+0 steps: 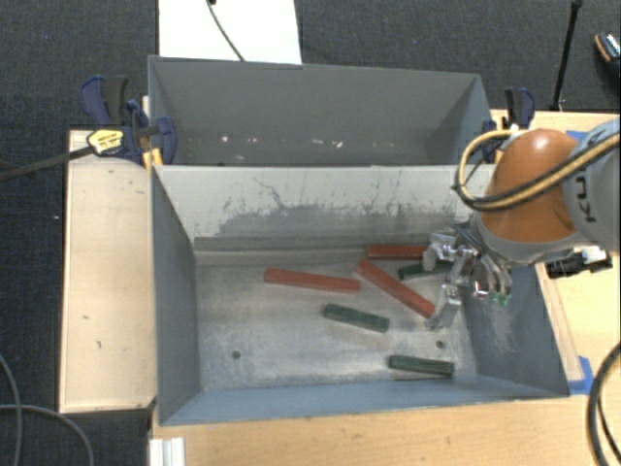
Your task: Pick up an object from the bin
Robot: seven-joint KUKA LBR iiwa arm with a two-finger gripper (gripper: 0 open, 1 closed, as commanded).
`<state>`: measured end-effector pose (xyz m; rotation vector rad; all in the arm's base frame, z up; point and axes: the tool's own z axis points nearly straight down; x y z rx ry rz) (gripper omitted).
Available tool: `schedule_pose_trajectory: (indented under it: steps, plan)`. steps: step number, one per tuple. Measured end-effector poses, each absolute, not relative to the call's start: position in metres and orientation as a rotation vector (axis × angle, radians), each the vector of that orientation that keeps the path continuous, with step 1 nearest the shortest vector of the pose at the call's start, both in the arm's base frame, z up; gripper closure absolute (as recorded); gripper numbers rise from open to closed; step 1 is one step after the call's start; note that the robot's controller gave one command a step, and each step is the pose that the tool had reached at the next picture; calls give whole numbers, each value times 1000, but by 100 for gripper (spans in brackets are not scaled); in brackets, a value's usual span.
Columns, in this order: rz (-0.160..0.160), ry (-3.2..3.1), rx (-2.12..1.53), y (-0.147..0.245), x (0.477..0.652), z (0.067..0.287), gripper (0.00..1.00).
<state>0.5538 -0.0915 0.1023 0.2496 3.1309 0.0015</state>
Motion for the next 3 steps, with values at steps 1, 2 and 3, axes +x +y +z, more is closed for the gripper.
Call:
schedule_pose_trajectory:
  steps: [1,2,3]
  plan:
    - [2,3102,520,-87,539,102,0]
    - [2,3087,612,-94,540,69,0]
    - [1,3088,604,-93,541,69,0]
